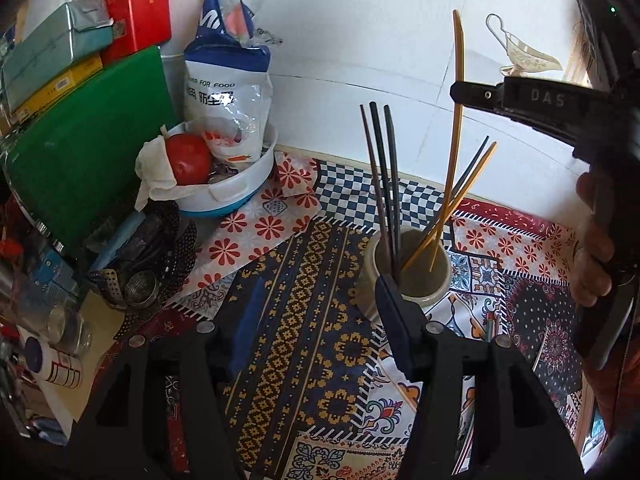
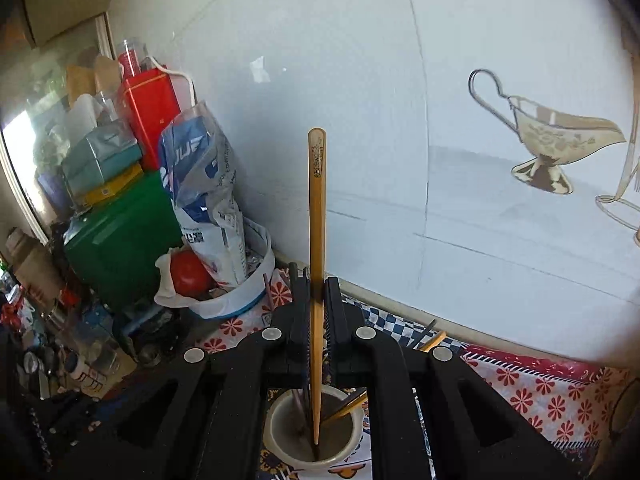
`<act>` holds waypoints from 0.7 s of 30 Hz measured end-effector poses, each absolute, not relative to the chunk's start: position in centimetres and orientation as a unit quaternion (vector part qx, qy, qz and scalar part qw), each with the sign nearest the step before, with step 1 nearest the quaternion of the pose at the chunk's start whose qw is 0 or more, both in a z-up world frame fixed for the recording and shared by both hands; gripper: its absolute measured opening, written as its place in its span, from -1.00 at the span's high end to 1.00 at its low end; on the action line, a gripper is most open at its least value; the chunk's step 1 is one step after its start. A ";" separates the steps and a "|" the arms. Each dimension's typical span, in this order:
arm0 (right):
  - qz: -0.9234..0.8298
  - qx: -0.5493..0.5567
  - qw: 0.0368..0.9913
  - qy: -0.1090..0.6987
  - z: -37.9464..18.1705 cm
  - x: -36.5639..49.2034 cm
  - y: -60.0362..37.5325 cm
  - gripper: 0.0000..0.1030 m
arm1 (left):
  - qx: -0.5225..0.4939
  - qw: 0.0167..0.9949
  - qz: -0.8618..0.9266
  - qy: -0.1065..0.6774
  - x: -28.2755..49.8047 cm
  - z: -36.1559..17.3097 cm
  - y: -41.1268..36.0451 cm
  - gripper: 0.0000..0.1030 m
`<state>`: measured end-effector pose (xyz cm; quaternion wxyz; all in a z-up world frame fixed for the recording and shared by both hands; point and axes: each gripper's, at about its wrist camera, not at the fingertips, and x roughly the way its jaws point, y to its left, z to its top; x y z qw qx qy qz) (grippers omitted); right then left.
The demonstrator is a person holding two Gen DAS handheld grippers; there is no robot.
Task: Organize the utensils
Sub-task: 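Lift the yellow chopstick upright and insert it into the cup with the right tool, then move both open tools back over the remaining sticks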
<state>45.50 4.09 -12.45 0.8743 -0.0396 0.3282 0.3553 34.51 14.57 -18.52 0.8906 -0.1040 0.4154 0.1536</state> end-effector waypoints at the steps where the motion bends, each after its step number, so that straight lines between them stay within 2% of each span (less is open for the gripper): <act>1: 0.355 -0.046 0.872 0.334 -13.2 45.6 4.4 0.88 | -0.106 0.889 0.156 0.418 34.4 -18.7 14.8 -0.10; 10: 0.365 -0.117 0.830 0.406 -17.7 44.8 4.4 0.88 | -0.094 0.883 0.146 0.436 35.2 -20.1 13.8 -0.09; 14: 0.362 -0.149 0.817 0.423 -17.6 43.9 3.3 0.88 | -0.079 0.886 0.129 0.437 35.7 -20.0 12.4 -0.09; 19: 0.372 -0.137 0.801 0.449 -16.4 42.8 0.3 0.85 | -0.070 0.891 0.103 0.437 36.5 -19.8 10.6 -0.09; 21: 0.369 -0.124 0.802 0.452 -15.8 42.2 -1.5 0.73 | -0.066 0.892 0.092 0.438 36.8 -19.7 9.8 -0.10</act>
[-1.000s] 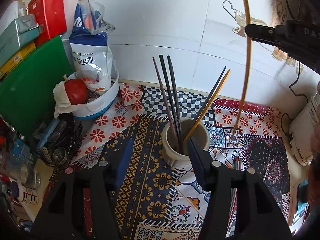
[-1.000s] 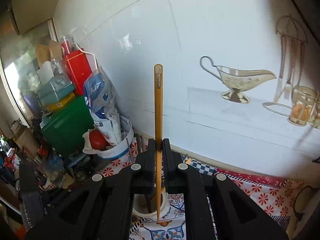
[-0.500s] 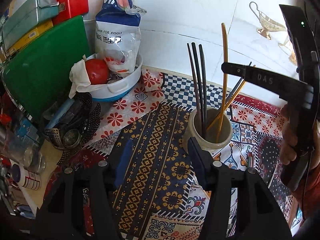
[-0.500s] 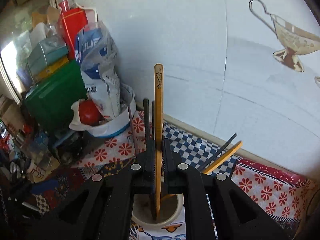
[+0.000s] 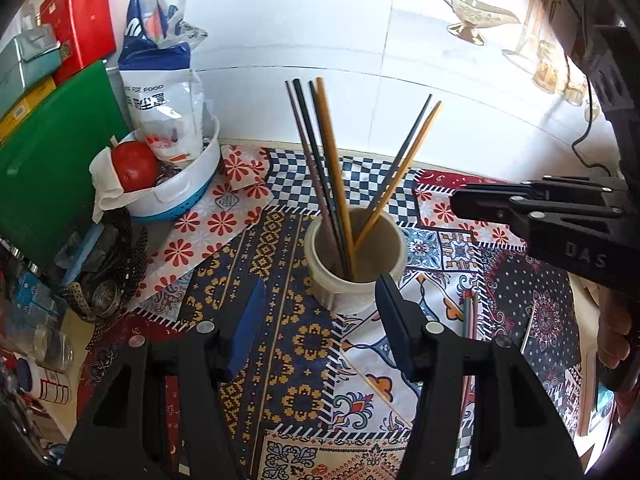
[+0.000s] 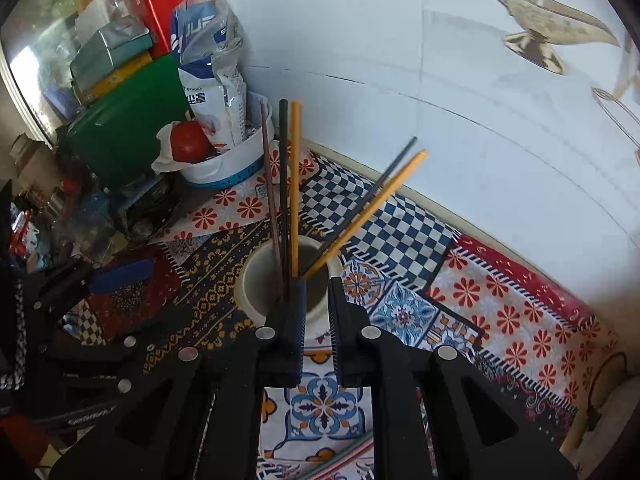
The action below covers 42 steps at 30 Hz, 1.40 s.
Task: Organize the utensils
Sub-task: 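Move both open tools back over the remaining sticks, then grasp a teal rod with the left tool while the right tool grasps a white rod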
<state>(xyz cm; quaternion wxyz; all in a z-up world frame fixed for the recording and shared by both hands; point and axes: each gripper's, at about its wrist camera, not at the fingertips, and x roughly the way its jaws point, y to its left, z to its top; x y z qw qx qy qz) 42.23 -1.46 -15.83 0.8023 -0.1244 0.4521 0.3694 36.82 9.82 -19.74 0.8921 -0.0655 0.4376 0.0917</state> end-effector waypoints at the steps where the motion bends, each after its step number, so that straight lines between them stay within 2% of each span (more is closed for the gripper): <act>1: 0.367 -0.118 0.804 0.454 -15.7 41.9 -2.3 0.68 | -0.063 0.893 0.085 0.438 37.0 -19.8 9.4 -0.10; 3: 0.351 -0.112 0.811 0.455 -15.7 41.1 -4.1 0.57 | -0.056 0.893 0.072 0.441 37.3 -19.9 8.5 -0.10; 6: 0.316 -0.110 0.820 0.465 -16.5 40.2 -7.2 0.53 | -0.044 0.891 0.052 0.448 37.8 -20.4 7.0 -0.09; 13: 0.234 -0.068 0.808 0.537 -21.7 39.1 -14.2 0.53 | -0.026 0.876 0.008 0.481 39.1 -23.0 3.5 -0.10; 21: 0.164 -0.025 0.775 0.610 -28.0 36.4 -19.4 0.53 | -0.013 0.834 -0.050 0.550 39.8 -28.8 0.0 -0.09; 24: 0.160 -0.011 0.766 0.623 -29.4 35.4 -19.6 0.53 | -0.019 0.814 -0.072 0.577 39.7 -31.0 -1.2 0.03; 26: 0.156 -0.013 0.763 0.627 -30.0 34.9 -19.5 0.53 | -0.022 0.800 -0.084 0.593 39.7 -32.2 -1.8 0.10; 42: 0.179 -0.054 0.774 0.605 -30.2 34.9 -17.3 0.46 | 0.008 0.793 -0.100 0.601 40.1 -34.1 -4.4 0.11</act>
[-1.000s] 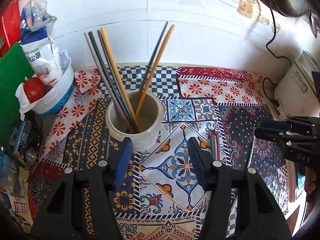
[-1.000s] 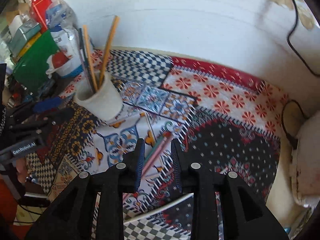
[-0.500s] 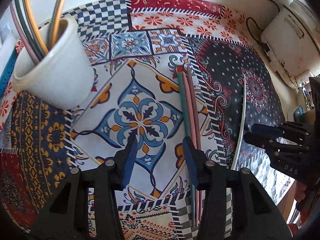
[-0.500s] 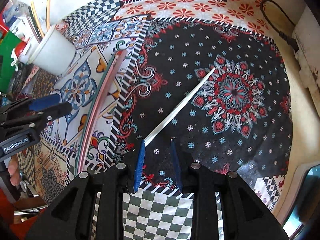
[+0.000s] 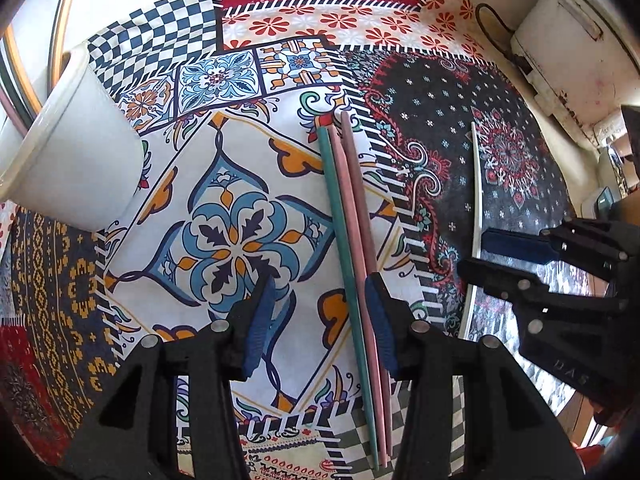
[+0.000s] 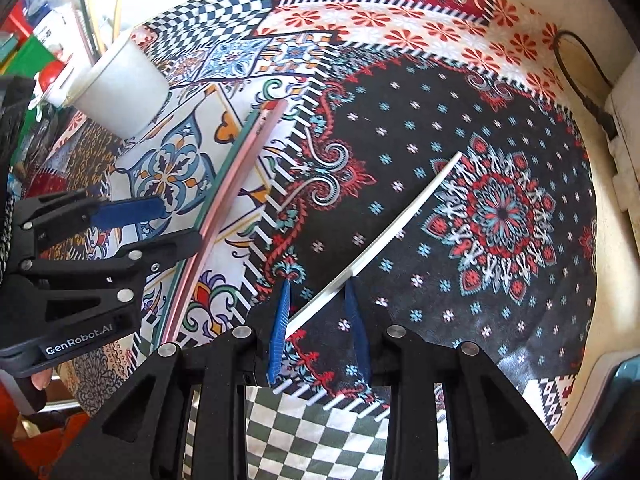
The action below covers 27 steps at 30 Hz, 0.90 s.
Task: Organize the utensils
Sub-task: 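Grasp a teal rod with the left tool while the right tool grasps a white rod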
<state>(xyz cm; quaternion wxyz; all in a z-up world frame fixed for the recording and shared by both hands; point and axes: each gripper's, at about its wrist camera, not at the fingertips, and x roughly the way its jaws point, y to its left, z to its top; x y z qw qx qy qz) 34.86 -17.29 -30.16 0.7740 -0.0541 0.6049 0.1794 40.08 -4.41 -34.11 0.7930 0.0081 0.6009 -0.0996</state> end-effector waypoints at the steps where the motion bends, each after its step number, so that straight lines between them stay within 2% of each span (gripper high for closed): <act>1: 0.180 -0.062 0.775 0.602 -30.4 34.9 -17.2 0.46 | 0.007 0.795 -0.095 0.599 40.2 -34.1 -4.3 0.11; 2: 0.181 -0.069 0.777 0.599 -30.4 34.8 -16.9 0.47 | 0.007 0.797 -0.090 0.598 40.4 -34.1 -4.0 0.12; 5: 0.189 -0.092 0.782 0.586 -30.6 34.9 -15.8 0.55 | 0.025 0.802 -0.074 0.592 40.6 -34.1 -3.6 0.42; 6: 0.193 -0.100 0.783 0.583 -30.6 34.9 -15.5 0.67 | 0.040 0.804 -0.069 0.590 40.8 -34.2 -3.8 0.56; 9: 0.216 -0.112 0.776 0.581 -30.9 35.2 -13.9 0.82 | 0.055 0.805 -0.065 0.587 40.7 -34.1 -3.4 0.67; 12: 0.228 -0.118 0.768 0.586 -31.0 35.6 -13.4 0.83 | 0.050 0.802 -0.057 0.593 40.7 -34.0 -2.4 0.89; 20: 0.205 -0.117 0.760 0.606 -31.0 37.5 -17.3 0.85 | -0.040 0.766 -0.076 0.637 40.4 -33.7 3.0 0.89; 27: 0.182 -0.082 0.761 0.617 -31.4 40.2 -18.5 0.85 | -0.023 0.764 -0.077 0.640 41.3 -33.5 2.0 0.89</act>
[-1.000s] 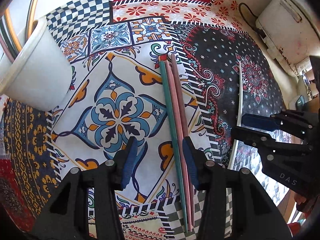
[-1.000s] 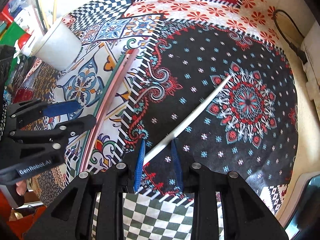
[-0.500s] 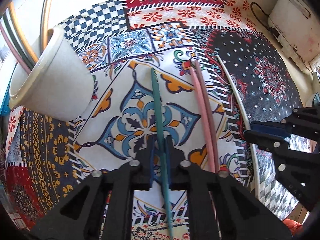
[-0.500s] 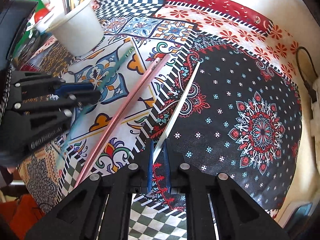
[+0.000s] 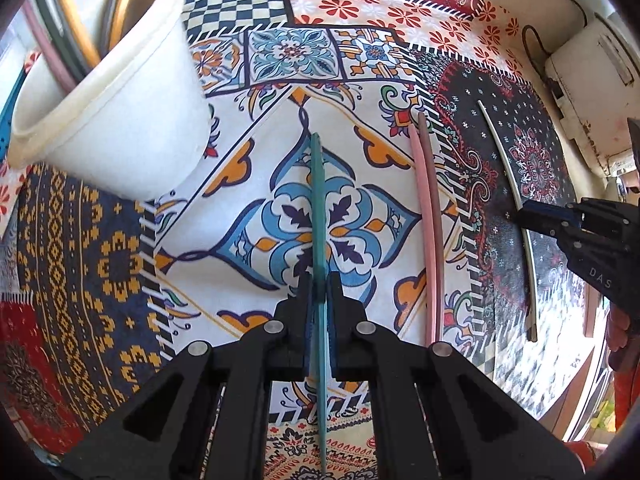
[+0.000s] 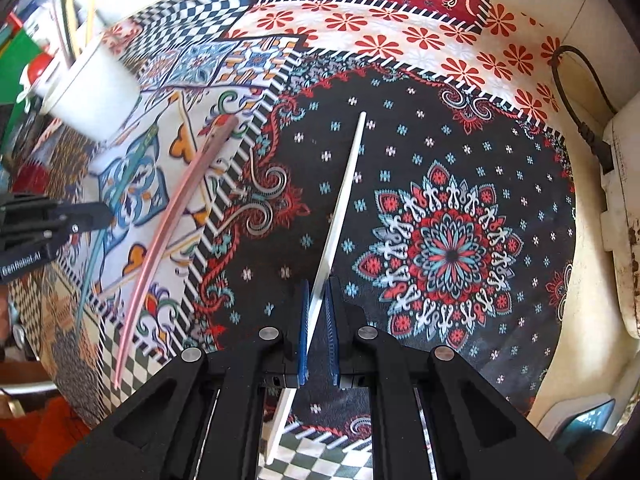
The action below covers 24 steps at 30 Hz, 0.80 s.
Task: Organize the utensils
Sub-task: 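Grasp a teal rod with the left tool while the right tool grasps a white rod, then lift both held rods upright and carry them toward the white cup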
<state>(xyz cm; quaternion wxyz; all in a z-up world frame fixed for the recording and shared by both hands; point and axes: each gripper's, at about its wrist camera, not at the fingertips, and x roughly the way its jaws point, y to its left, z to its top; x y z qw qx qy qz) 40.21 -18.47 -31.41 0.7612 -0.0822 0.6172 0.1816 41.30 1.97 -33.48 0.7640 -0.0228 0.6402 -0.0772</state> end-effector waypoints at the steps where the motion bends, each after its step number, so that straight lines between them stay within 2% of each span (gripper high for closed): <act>1: 0.180 -0.082 0.763 0.616 -31.5 40.6 -18.3 0.85 | -0.014 0.764 -0.078 0.640 41.4 -33.5 1.7 0.89; 11: 0.178 -0.190 0.771 0.581 -31.5 39.6 -13.1 0.83 | 0.047 0.741 -0.111 0.660 43.0 -33.7 0.1 0.89; 19: 0.193 -0.114 0.755 0.617 -31.1 42.4 -14.0 0.89 | 0.041 0.749 -0.105 0.653 43.3 -34.0 -0.6 0.91; 24: 0.202 -0.079 0.768 0.603 -29.3 42.3 -14.9 0.89 | 0.018 0.772 -0.087 0.629 40.9 -32.9 0.1 0.92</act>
